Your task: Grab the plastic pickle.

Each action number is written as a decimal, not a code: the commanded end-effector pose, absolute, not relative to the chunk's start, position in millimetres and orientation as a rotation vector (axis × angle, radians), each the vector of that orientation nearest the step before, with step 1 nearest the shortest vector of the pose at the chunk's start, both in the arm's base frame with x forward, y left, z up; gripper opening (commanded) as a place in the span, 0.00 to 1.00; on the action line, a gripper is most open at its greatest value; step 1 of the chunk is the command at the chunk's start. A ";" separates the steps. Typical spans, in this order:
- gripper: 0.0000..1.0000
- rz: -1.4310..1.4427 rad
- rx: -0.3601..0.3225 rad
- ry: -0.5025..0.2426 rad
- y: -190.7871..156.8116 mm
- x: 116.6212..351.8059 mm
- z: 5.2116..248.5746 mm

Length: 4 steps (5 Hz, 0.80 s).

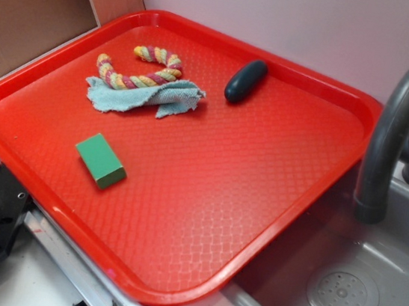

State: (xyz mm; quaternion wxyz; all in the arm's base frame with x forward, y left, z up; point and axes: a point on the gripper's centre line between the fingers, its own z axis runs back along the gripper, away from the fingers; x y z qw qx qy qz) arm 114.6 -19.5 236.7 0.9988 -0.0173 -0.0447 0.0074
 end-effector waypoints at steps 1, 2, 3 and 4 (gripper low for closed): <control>1.00 0.015 -0.035 -0.089 -19.5 114.6 236.7; 1.00 0.099 -0.031 -0.118 -18.5 126.2 225.5; 1.00 0.167 0.005 -0.208 -24.2 142.3 215.2; 1.00 0.194 -0.049 -0.281 -29.6 160.2 202.4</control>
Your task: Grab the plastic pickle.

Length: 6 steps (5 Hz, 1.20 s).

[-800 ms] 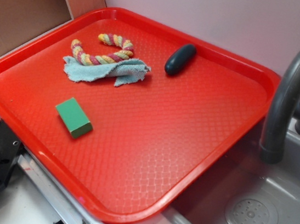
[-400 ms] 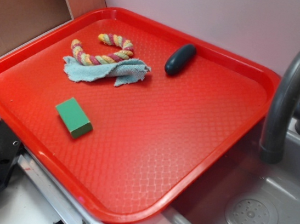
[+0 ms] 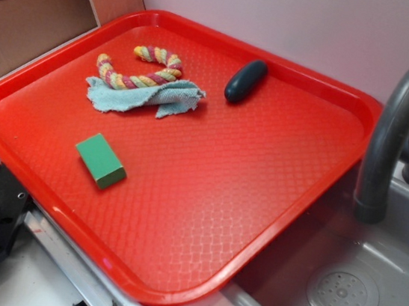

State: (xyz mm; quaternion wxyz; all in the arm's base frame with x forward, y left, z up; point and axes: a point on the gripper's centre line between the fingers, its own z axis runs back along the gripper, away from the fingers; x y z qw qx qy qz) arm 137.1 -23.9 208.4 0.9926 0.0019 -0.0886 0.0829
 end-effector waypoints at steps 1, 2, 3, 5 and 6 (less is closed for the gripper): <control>1.00 0.194 -0.034 -0.337 -27.6 200.4 175.5; 1.00 0.196 -0.031 -0.341 -27.1 242.1 147.1; 1.00 0.142 -0.064 -0.314 -30.5 286.5 114.0; 1.00 0.039 -0.126 -0.246 -41.3 339.5 72.4; 1.00 -0.051 -0.161 -0.189 -51.4 349.4 52.2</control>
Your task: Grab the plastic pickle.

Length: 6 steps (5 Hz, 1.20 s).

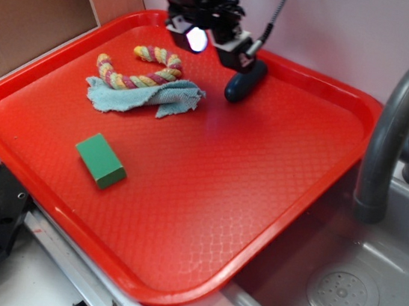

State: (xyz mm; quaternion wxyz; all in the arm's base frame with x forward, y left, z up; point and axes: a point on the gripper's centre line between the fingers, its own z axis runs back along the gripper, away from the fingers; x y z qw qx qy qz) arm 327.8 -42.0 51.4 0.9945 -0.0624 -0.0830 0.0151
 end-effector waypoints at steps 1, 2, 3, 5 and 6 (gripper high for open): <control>1.00 -0.077 -0.161 -0.150 -57.8 354.0 39.1; 1.00 -0.085 -0.144 -0.119 -61.5 355.5 32.8; 0.00 -0.084 -0.139 -0.120 -64.4 353.2 31.9; 0.00 -0.101 -0.180 -0.099 -81.9 340.0 30.0; 0.00 -0.127 -0.139 -0.054 -75.8 330.0 52.3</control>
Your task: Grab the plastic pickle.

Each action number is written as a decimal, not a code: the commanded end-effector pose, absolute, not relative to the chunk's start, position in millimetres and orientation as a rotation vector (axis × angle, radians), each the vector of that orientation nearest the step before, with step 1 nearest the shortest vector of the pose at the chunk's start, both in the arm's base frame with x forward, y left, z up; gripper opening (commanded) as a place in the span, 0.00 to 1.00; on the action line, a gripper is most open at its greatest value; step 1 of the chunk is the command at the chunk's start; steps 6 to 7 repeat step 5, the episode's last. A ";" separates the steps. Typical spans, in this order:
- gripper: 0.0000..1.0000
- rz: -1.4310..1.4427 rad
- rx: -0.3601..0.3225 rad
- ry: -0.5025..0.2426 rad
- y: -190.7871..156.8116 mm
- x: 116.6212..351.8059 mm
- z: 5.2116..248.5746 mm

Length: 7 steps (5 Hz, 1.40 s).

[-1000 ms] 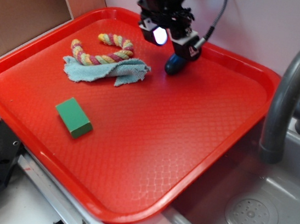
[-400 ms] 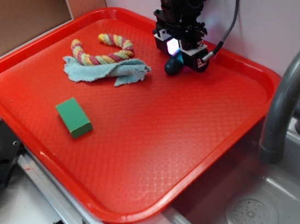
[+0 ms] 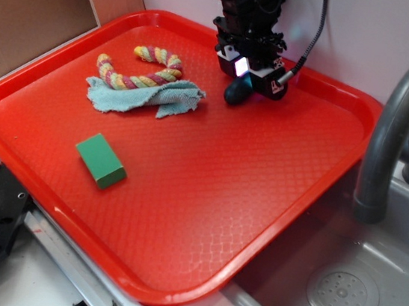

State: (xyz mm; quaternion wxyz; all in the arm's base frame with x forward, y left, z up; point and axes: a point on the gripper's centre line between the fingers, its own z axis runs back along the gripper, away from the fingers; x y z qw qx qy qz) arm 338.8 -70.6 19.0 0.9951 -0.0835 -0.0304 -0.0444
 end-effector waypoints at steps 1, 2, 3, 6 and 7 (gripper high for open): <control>0.00 -0.053 -0.090 -0.058 -59.2 290.1 102.0; 0.00 -0.012 -0.086 -0.071 -54.9 252.7 151.7; 0.00 -0.001 -0.118 -0.058 -48.3 211.8 199.4; 0.00 0.018 -0.168 -0.026 -40.0 200.3 193.9; 0.00 0.018 -0.168 -0.026 -40.0 200.3 193.9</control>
